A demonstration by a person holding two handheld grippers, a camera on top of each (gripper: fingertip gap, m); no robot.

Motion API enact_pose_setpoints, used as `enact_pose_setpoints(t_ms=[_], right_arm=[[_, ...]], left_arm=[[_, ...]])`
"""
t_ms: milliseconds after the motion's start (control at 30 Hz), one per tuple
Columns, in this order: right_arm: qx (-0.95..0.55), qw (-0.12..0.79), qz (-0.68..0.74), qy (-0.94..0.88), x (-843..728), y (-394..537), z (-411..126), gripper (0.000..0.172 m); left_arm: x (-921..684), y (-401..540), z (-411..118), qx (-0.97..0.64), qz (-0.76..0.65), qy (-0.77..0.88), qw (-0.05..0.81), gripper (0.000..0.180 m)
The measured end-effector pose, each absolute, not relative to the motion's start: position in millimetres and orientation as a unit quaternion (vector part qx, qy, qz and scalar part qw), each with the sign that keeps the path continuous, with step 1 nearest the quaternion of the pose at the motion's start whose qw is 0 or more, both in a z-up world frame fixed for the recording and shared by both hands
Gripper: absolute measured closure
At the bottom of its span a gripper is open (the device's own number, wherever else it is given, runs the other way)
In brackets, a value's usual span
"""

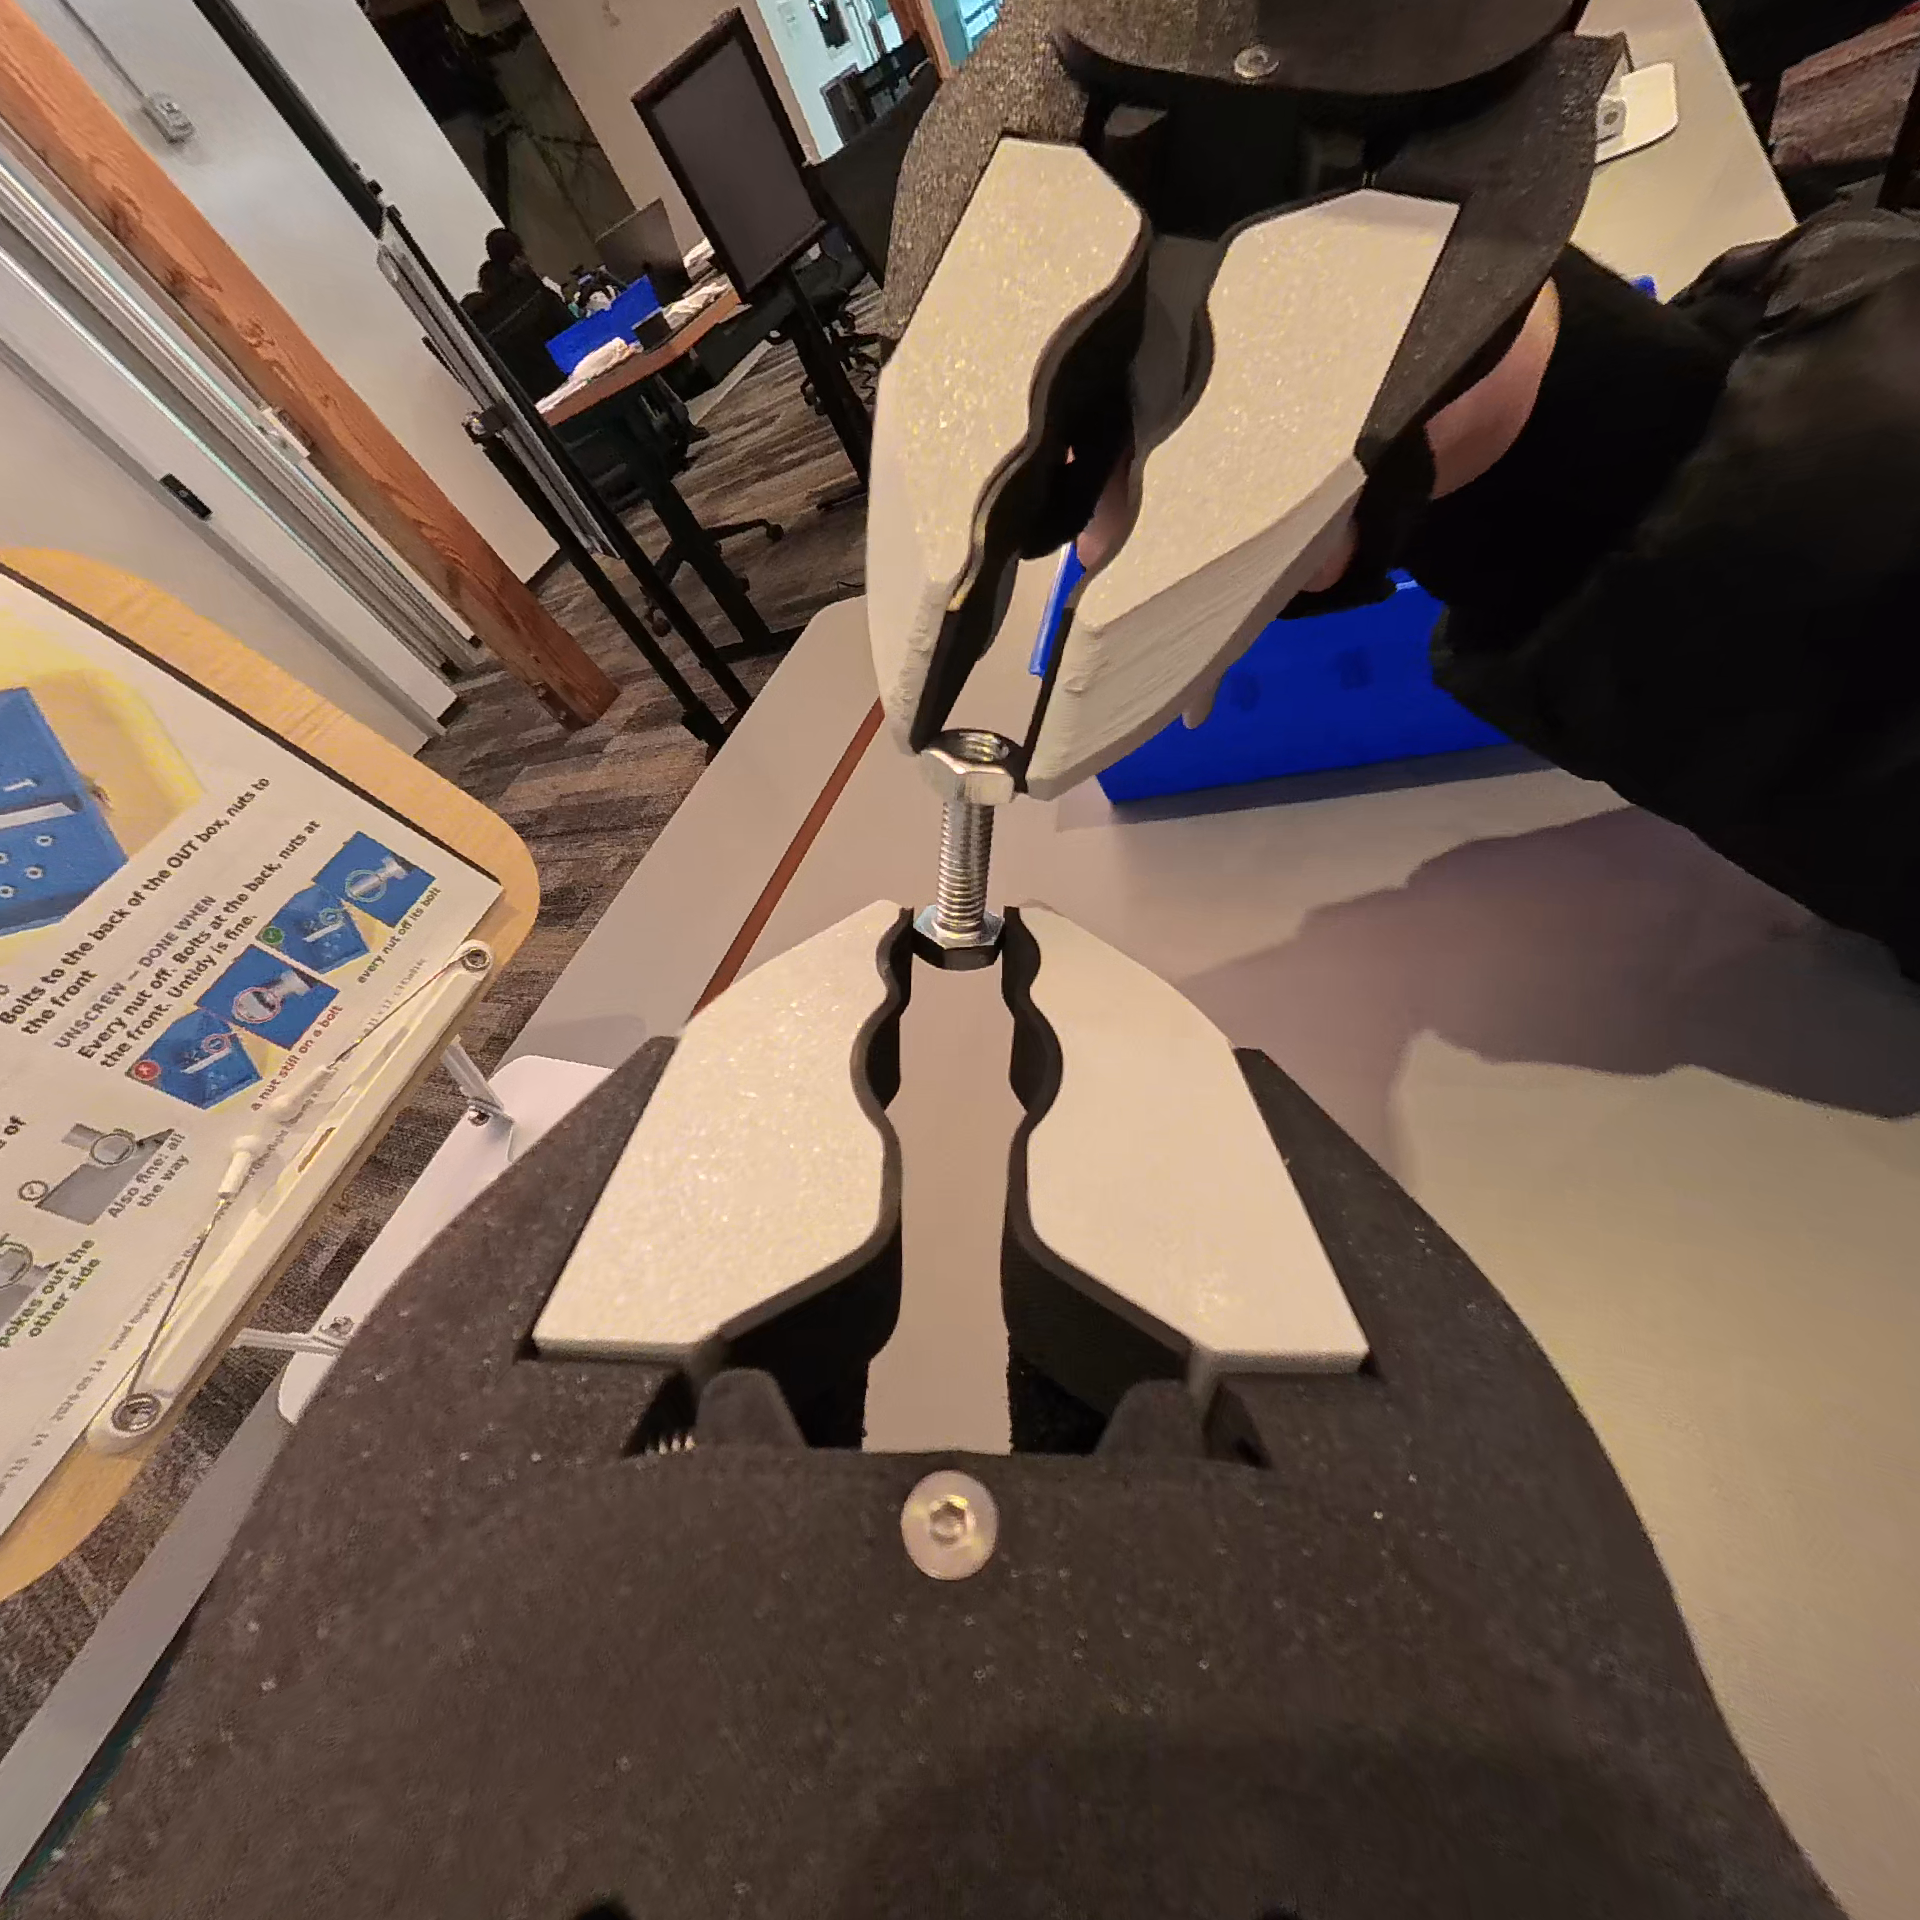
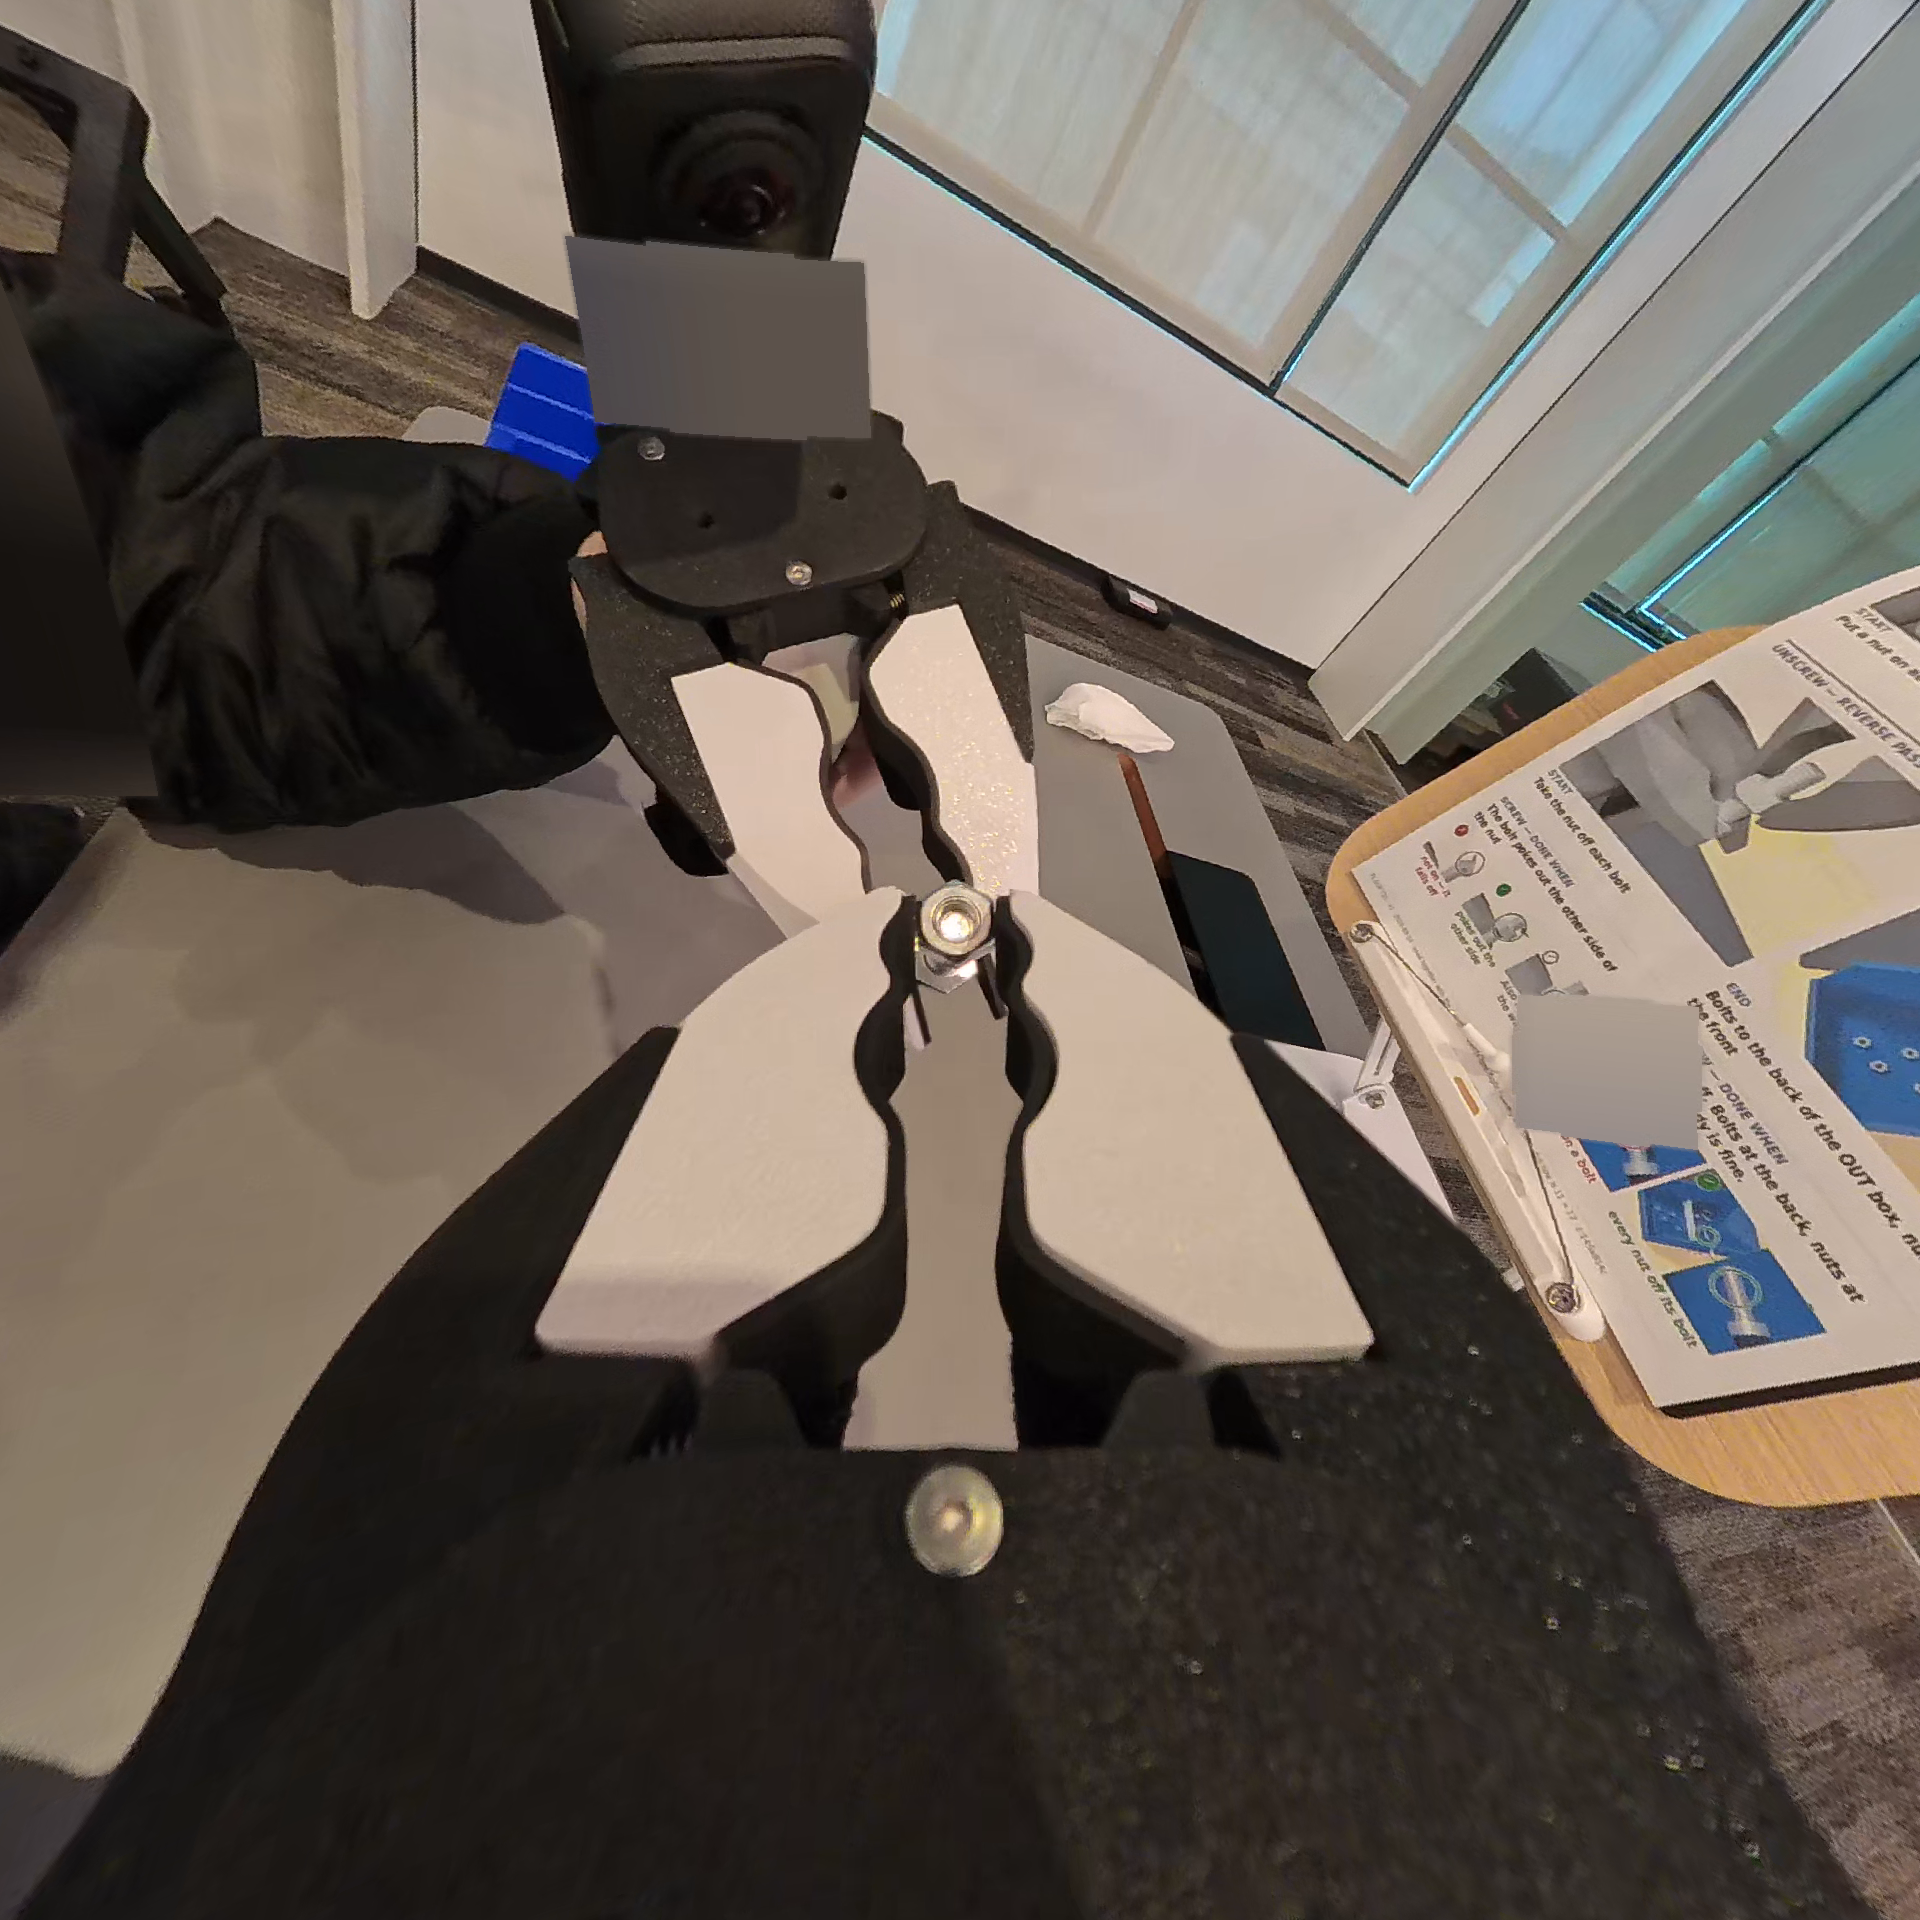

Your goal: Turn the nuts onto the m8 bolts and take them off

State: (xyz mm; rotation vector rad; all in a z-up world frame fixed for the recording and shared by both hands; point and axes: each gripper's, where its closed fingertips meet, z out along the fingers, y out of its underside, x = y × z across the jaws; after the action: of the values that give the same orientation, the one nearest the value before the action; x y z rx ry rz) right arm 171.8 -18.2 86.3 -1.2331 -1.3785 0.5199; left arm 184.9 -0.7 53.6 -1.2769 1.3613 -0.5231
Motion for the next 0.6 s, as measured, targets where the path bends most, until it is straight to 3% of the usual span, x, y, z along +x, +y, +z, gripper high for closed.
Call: enact_pose_setpoints(t_ms=[600], right_arm=[[-0.527,0.573,0.210,-0.591,170.5,-17.7,84.9,0.158]], left_arm=[[183.5,-1.3,54.9,-0.543,-0.221,0.580,0.566,0.164]])
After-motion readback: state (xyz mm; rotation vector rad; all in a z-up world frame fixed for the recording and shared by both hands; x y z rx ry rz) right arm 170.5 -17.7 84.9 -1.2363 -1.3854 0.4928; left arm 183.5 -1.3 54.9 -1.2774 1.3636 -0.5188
